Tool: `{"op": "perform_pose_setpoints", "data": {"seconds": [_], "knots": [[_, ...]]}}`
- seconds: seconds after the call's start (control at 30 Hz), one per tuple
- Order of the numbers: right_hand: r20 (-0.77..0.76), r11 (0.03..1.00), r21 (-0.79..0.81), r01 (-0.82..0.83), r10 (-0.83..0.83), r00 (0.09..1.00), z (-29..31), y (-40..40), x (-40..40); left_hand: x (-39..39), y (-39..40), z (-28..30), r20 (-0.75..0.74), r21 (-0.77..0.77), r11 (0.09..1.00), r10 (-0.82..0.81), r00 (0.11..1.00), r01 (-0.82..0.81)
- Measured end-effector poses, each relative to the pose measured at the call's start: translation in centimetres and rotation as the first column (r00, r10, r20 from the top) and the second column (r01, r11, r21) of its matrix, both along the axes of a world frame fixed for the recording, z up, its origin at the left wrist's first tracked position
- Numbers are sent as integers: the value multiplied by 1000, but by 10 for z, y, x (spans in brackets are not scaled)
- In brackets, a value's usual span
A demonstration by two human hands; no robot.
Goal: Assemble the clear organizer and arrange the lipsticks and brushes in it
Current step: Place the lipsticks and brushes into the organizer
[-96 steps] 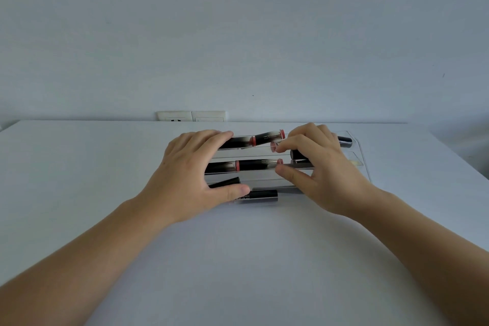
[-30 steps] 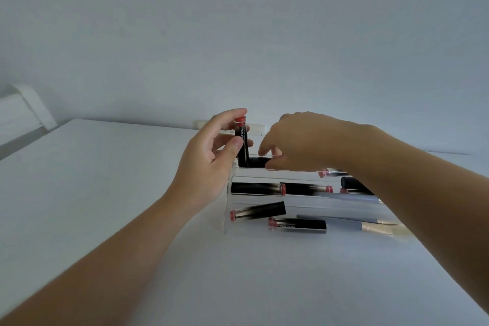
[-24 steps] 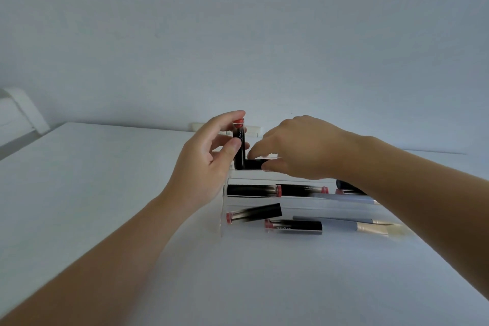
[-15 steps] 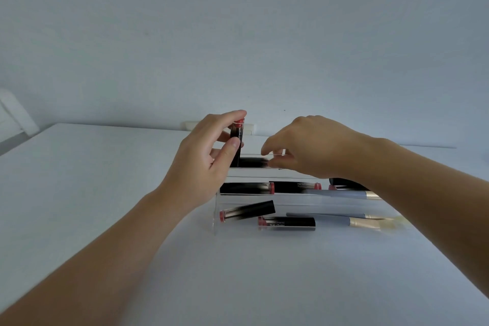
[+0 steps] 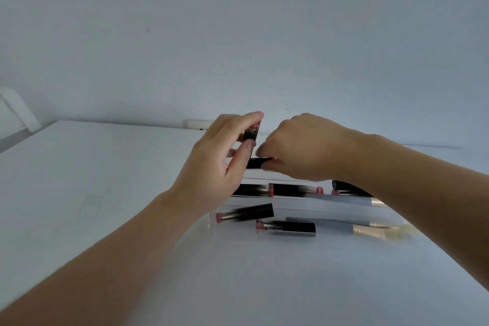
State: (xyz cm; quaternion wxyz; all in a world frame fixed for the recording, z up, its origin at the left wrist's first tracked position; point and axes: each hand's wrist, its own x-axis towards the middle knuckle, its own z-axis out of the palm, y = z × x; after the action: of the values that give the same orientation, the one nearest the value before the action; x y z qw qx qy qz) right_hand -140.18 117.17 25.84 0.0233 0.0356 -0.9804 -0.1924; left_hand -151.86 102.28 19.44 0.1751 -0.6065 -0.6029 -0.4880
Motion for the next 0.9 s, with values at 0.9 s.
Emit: {"op": "perform_pose_setpoints", "data": {"seconds": [0.9], "knots": [[103,979,-128,157,-144,984,13,21,9,4,-2,-6,45,-93,993,80,996,-75]]}}
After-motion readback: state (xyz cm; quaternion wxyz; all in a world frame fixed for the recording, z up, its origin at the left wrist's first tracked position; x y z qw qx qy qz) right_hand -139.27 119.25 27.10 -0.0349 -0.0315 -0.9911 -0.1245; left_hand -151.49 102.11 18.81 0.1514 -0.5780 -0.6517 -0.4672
